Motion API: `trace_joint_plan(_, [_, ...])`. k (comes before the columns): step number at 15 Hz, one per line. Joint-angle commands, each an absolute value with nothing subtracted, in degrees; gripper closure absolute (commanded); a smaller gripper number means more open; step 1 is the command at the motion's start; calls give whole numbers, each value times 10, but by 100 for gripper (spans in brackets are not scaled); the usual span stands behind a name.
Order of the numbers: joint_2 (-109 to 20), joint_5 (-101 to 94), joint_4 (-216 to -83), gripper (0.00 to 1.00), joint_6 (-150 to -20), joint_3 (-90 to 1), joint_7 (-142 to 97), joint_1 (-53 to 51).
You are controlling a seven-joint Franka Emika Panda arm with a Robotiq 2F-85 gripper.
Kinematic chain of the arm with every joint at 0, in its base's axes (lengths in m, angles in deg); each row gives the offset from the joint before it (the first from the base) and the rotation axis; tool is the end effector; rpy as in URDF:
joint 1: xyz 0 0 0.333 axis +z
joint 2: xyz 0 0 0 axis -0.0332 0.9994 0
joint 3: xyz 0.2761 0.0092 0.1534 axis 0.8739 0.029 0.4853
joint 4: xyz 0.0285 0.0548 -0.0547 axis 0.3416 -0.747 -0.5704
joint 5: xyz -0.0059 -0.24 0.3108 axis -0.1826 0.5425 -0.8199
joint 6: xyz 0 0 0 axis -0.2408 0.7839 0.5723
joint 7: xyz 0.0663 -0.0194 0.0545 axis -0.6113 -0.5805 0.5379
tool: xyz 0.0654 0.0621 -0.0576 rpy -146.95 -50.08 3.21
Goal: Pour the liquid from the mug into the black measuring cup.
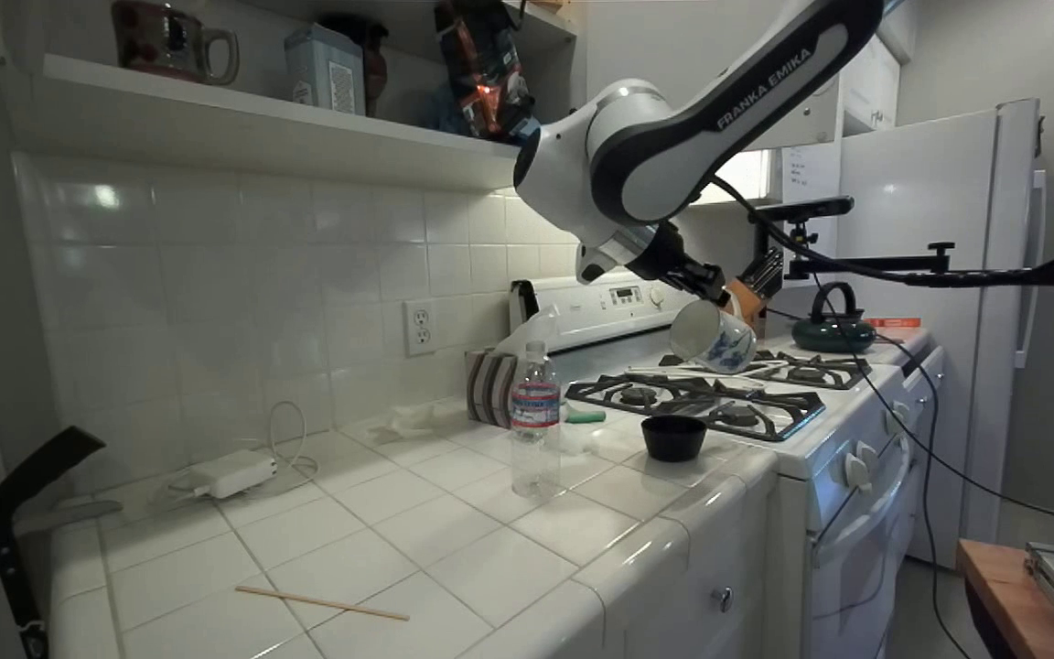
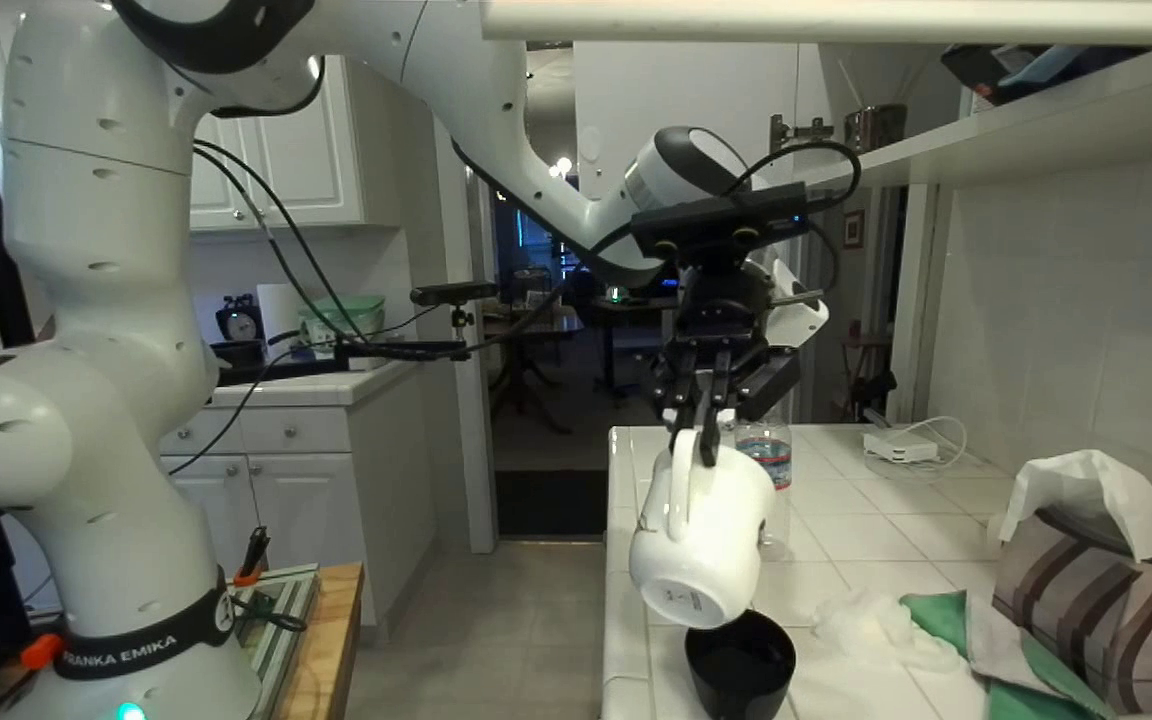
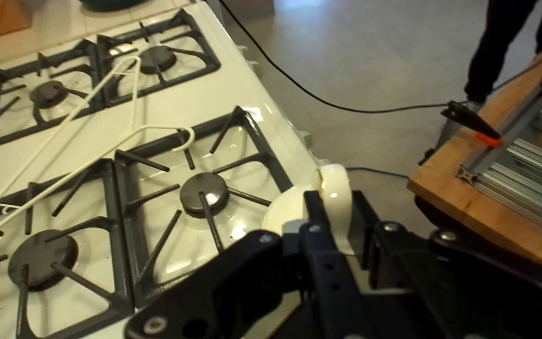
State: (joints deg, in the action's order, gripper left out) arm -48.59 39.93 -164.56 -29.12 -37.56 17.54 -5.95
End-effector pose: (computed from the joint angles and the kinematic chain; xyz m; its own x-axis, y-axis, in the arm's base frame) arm 0.5363 -0.0975 0.3981 0.4347 0.2968 -0.8503 0.7388 -0.6574 0.1483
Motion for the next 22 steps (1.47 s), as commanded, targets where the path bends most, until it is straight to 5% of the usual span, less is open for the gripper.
trace_joint_plan(1, [-506, 299, -1614, 96, -286, -386, 197, -66])
trace_joint_plan(11, [-526, 52, -1564, 96, -376, -409, 185, -77])
trace_joint_plan(22, [-545, -16, -1659, 96, -677, -440, 3, -81])
